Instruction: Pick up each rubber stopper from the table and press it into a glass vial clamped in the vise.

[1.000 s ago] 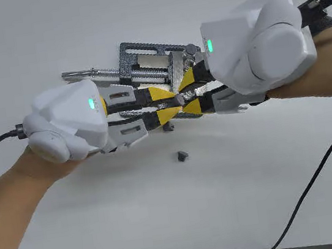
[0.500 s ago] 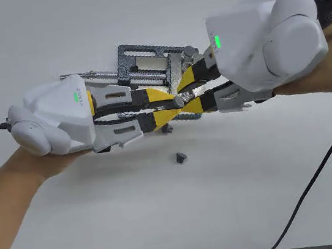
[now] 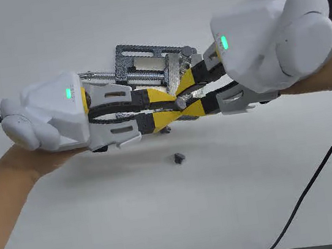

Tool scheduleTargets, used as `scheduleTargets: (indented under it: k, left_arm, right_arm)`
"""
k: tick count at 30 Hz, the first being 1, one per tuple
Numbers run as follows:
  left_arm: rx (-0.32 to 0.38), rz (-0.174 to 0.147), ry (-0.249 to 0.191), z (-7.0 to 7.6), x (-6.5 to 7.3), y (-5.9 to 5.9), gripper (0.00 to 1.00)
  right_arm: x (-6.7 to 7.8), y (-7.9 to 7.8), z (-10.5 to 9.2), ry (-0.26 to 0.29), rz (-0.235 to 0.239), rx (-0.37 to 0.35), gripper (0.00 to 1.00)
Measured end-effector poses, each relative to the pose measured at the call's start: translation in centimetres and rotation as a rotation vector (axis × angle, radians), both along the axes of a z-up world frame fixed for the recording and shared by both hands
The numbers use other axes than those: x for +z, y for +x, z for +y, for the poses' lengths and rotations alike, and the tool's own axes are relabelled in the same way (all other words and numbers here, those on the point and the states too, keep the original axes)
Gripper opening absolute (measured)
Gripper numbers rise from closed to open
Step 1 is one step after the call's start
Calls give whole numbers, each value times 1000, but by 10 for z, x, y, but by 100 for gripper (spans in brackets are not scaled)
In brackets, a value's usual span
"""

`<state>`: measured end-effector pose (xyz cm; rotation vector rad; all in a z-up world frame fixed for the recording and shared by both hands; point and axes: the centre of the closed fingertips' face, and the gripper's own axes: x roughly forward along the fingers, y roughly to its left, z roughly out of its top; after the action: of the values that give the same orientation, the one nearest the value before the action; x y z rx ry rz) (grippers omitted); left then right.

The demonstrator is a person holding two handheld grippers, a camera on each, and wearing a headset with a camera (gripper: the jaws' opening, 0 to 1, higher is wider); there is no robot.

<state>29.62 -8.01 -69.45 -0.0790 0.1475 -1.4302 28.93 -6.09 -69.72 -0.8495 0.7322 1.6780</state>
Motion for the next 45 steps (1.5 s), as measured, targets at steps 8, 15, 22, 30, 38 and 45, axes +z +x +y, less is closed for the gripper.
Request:
scheduleTargets:
  k: [8, 15, 22, 30, 38, 45]
  left_arm:
    - [-5, -2, -11, -1, 3, 0, 3]
    - [-10, -12, 15, -5, 1, 0, 3]
    - [-14, -24, 35, -6, -1, 0, 4]
    - [-12, -38, 34, -8, -3, -1, 3]
    - [-20, -55, 29, -7, 0, -3, 3]
    - [-14, -56, 28, -6, -1, -1, 3]
  right_arm:
    - [4, 0, 0, 13, 6, 4, 12]
    - [2, -1, -2, -25, -4, 8, 11]
    - [0, 0, -4, -46, -7, 13, 11]
    - [-3, -1, -6, -72, -10, 31, 12]
    - [0, -2, -6, -63, 11, 36, 12]
    - [-1, 0, -6, -67, 5, 26, 12]
